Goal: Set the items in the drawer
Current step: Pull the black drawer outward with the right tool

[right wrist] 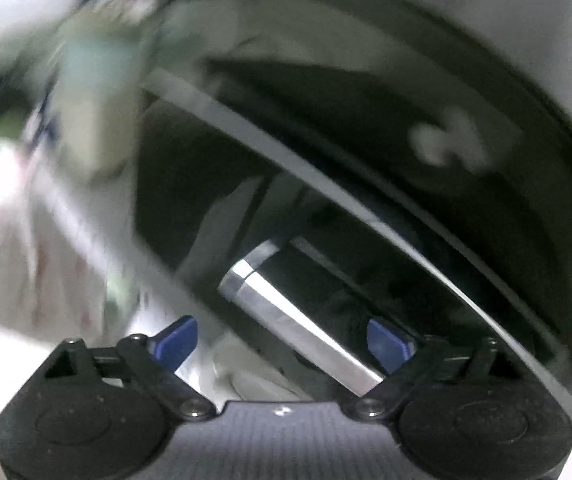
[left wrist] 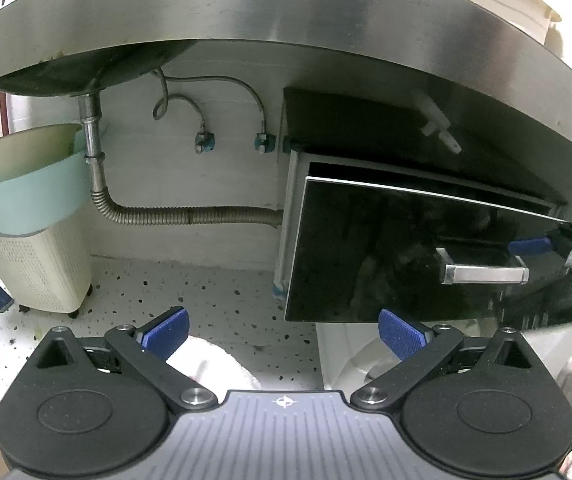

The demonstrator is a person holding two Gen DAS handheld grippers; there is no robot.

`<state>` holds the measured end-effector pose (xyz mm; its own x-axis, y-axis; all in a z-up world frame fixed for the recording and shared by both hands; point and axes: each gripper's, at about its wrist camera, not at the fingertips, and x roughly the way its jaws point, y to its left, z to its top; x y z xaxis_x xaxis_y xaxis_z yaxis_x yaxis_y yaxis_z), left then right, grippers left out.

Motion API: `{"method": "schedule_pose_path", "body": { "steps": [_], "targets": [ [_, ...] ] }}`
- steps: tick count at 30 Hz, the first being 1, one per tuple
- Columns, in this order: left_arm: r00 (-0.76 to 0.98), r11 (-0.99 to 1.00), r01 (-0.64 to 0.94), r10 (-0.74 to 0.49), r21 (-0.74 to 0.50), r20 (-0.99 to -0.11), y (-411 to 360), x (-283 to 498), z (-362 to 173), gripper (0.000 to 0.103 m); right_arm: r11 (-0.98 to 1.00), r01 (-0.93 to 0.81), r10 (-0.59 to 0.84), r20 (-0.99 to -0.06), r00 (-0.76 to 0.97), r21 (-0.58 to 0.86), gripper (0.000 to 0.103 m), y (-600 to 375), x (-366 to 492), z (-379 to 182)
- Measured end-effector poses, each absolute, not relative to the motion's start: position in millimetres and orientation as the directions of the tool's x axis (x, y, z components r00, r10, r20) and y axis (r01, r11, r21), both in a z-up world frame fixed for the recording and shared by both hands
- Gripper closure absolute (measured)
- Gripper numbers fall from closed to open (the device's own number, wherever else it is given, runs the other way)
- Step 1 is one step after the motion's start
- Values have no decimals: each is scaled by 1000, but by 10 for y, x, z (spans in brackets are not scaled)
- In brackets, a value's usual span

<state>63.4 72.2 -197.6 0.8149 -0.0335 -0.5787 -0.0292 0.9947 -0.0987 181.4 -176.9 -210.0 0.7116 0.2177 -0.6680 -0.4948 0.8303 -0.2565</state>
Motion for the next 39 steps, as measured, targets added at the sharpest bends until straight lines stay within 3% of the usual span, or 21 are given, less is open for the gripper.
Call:
{"method": "schedule_pose_path", "body": {
  "steps": [8,17,24,39],
  "targets": [
    [813,994,-37,-33,-108,-582,742,636,-1981,1,977,-212,175,-626,760,17,16,-1972,2085,-2143],
    [812,994,-35,-34,-107,-582,747,632,-1978,1,992,-122,106,-663,741,23,13,-1875,2108,-2332],
    [811,993,-41,-32,-111,-585,764,632,-1982,1,996,-88,81,-643,762,21,3,-1898,2012,-2443],
    [806,993,-43,-31,-112,-591,792,651,-1979,1,996,-87,83,-609,789,23,3,-1939,1803,-2506]
  ]
}}
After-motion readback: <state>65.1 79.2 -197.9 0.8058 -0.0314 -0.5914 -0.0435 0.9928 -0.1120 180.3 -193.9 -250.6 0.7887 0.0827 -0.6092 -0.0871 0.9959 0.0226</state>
